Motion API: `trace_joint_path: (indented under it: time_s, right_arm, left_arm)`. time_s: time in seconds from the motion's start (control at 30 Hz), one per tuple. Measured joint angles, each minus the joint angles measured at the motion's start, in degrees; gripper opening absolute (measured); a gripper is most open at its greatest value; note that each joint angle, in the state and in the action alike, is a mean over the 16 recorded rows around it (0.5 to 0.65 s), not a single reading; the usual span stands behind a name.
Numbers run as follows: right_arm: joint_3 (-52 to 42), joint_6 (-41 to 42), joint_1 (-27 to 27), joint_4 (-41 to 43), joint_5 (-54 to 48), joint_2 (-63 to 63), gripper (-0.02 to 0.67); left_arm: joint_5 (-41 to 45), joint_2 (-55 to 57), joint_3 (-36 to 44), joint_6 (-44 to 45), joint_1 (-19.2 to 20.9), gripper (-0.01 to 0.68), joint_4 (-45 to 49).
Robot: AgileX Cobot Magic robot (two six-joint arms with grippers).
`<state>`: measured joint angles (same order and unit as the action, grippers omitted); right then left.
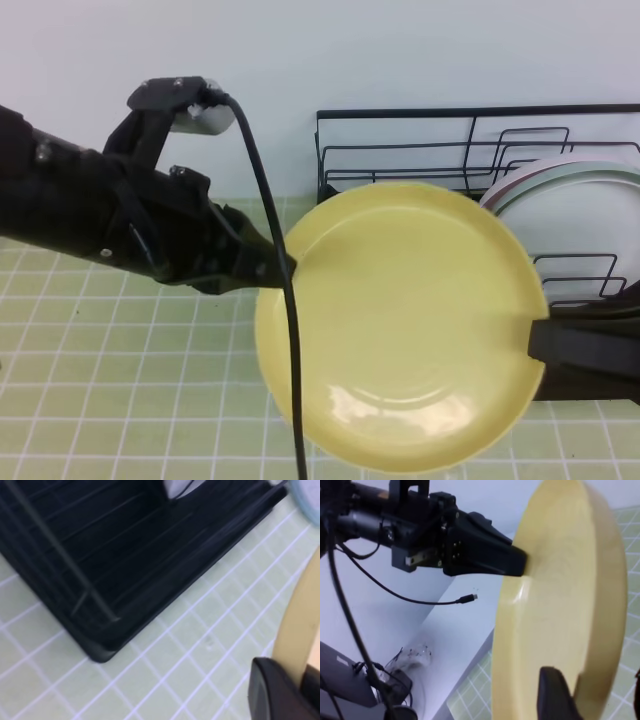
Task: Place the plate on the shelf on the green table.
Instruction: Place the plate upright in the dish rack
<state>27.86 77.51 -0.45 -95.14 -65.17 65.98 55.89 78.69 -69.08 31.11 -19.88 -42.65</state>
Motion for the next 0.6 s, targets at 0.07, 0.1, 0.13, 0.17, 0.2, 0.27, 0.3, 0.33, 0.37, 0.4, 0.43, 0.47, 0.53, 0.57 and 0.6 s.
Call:
trace_joint_path:
  time_s: [0.07,0.1,0.13,0.17,0.2,0.27,0.3,0.33,0.37,0.4,0.43,0.47,0.53,0.57,0.6]
  right_arm:
    - [0.0,0.1,0.0,-0.2,0.3,0.0,0.33]
    - [0.0,0.1,0.0,-0.2,0.4,0.0,0.319]
    - [0.0,0.1,0.0,-0.2,0.6,0.0,0.303]
    - [0.0,0.1,0.0,-0.1,0.7,0.0,0.283]
    - [0.0,0.1,0.0,-0.1,0.8,-0.1,0.262]
    - [0.0,0.2,0.0,0.1,1.2,-0.1,0.22]
    - [0.0,0.3,0.0,0.2,1.3,-0.1,0.198]
    - [0.0,0.3,0.0,0.3,1.7,-0.1,0.177]
    - [0.0,0.5,0.0,0.5,1.9,-0.1,0.156]
    - [0.0,0.7,0.0,0.7,2.0,-0.1,0.135]
    - [0.0,0.9,0.0,0.9,2.2,-0.1,0.114]
    - [0.0,1.1,0.0,1.1,2.6,-0.1,0.093]
    - [0.0,1.6,0.0,1.6,3.2,-0.1,0.053]
    - [0.0,1.9,0.0,1.8,3.5,-0.1,0.033]
    - [0.0,2.3,0.0,2.0,3.8,-0.1,0.018]
  left_arm:
    - [0.0,0.1,0.0,0.1,-0.6,0.008,-0.3]
    - [-0.1,0.2,0.0,0.1,-0.8,0.008,-0.4]
    - [-0.1,0.2,0.0,0.1,-1.1,0.008,-0.6]
    - [-0.2,0.3,0.0,0.2,-1.4,0.008,-0.7]
    - [-0.2,0.4,0.0,0.2,-1.7,0.008,-0.8]
    - [-0.4,0.5,0.0,0.2,-2.2,0.009,-0.9]
    - [-0.6,0.5,0.0,0.2,-2.5,0.008,-0.9]
    - [-0.7,0.6,0.0,0.2,-2.8,0.008,-0.9]
    - [-0.9,0.6,0.0,0.1,-3.0,0.008,-0.9]
    - [-1.0,0.7,0.0,0.1,-3.2,0.008,-0.9]
    - [-1.1,0.7,0.0,0.0,-3.3,0.008,-0.8]
    - [-1.1,0.8,0.0,0.0,-3.4,0.008,-0.8]
    - [-1.1,0.8,0.0,0.0,-3.4,0.01,-0.8]
    - [-1.0,0.9,0.0,-0.1,-3.4,0.012,-0.8]
    - [-0.9,0.9,0.0,-0.1,-3.4,0.016,-0.9]
